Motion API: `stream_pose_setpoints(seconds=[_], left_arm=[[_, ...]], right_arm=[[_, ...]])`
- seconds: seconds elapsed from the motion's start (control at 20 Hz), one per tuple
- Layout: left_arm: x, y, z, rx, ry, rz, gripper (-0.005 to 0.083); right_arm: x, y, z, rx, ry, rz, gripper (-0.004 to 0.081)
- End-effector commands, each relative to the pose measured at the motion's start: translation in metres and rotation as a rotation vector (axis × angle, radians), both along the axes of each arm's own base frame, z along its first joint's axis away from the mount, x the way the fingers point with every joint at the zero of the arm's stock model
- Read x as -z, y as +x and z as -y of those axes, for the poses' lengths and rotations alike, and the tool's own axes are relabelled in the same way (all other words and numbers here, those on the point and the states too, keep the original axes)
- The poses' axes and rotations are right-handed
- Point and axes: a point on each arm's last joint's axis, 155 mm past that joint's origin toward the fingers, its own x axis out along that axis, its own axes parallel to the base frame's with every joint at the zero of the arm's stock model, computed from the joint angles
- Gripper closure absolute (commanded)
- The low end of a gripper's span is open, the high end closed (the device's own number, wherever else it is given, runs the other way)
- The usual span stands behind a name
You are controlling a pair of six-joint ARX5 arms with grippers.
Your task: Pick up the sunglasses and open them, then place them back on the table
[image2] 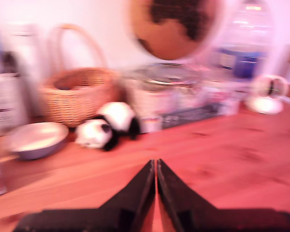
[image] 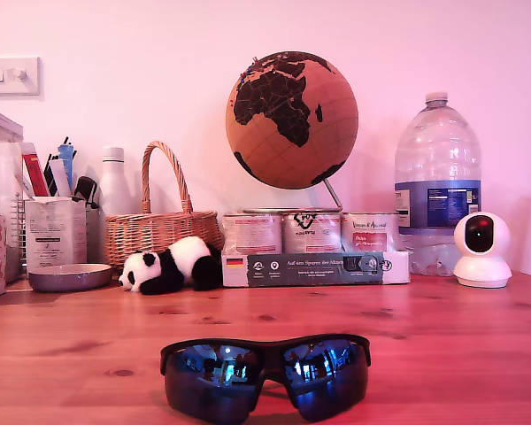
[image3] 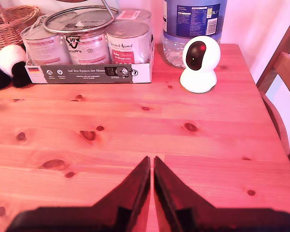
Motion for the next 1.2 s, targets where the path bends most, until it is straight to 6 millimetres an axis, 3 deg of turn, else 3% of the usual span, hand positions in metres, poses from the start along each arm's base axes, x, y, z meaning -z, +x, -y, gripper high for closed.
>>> stream_pose_setpoints(seconds=[0.0, 0.1, 0.3, 0.45, 0.65, 0.8, 0.95, 1.15], left_arm=[[0.003, -0.004, 0.009, 0.055, -0.007, -0.007, 0.0793], [-0.001, -0.011, 0.02, 0.124, -0.005, 0.002, 0.0793], [0.003, -0.021, 0.039, 0.258, 0.089, -0.021, 0.0793], [0.018, -0.022, 0.051, 0.33, 0.207, -0.098, 0.0793], [0.053, -0.016, 0.067, 0.444, 0.423, -0.208, 0.0792], [0.076, -0.023, 0.085, 0.58, 0.54, -0.277, 0.0792], [0.088, -0.033, 0.105, 0.711, 0.629, -0.316, 0.0792], [0.084, -0.043, 0.134, 0.856, 0.688, -0.326, 0.0777]], right_arm=[[0.005, 0.001, -0.002, -0.003, 0.017, -0.011, 0.0782], [0.005, 0.0, -0.009, -0.022, 0.08, -0.019, 0.0782], [0.007, -0.011, -0.056, -0.26, 0.164, -0.06, 0.0782], [0.014, -0.016, -0.076, -0.349, 0.176, -0.106, 0.0782], [0.03, -0.024, -0.101, -0.468, 0.138, -0.18, 0.0782], [0.045, -0.033, -0.119, -0.567, 0.092, -0.238, 0.0782], [0.058, -0.039, -0.132, -0.616, 0.074, -0.302, 0.0782], [0.066, -0.037, -0.139, -0.638, 0.062, -0.329, 0.0782]])
